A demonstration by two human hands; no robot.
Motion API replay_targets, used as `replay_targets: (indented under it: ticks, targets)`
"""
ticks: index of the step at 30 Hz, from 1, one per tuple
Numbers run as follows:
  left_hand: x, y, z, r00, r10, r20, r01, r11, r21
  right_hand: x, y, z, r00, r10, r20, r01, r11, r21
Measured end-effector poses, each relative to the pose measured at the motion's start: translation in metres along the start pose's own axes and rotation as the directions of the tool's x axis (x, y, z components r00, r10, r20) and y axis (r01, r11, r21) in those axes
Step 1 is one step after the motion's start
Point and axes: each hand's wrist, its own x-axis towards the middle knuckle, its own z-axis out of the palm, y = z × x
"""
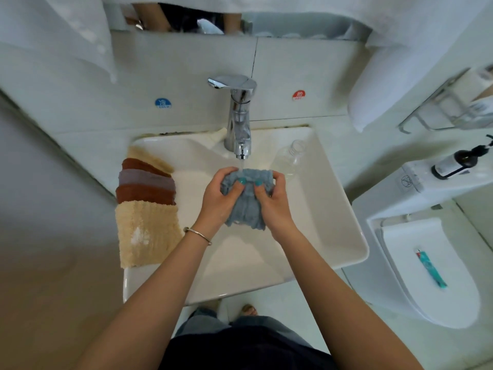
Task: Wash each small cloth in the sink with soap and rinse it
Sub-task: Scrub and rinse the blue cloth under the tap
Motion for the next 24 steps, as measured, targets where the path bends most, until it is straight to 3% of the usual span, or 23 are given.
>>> replay_targets:
  ticks: [4,11,19,24]
  targets:
    - [0.002,0.0,0.007,0.995,0.0,0.103,-0.003,1.0,0.025,-0.002,0.006,-0.017,0.999,-0.006,-0.046,0.005,0.999,-0.032]
    - [-0.009,-0.007,-0.041,0.994,0.102,-0.045,-0.098,0.992,0.081,0.0,-0.009,0.023,0.993,-0.098,0.068,0.104,0.991,-0.089]
    - [-0.008,-0.007,-0.007,0.997,0.079,0.004,-0.079,0.997,-0.008,-0.006,0.0,-0.012,1.0,0.003,-0.025,-0.002,1.0,0.023]
    - [-0.005,-0.01,-0.035,0.993,0.075,-0.09,-0.077,0.997,-0.019,0.0,-0.004,0.016,0.999,0.008,0.052,-0.009,1.0,0.012]
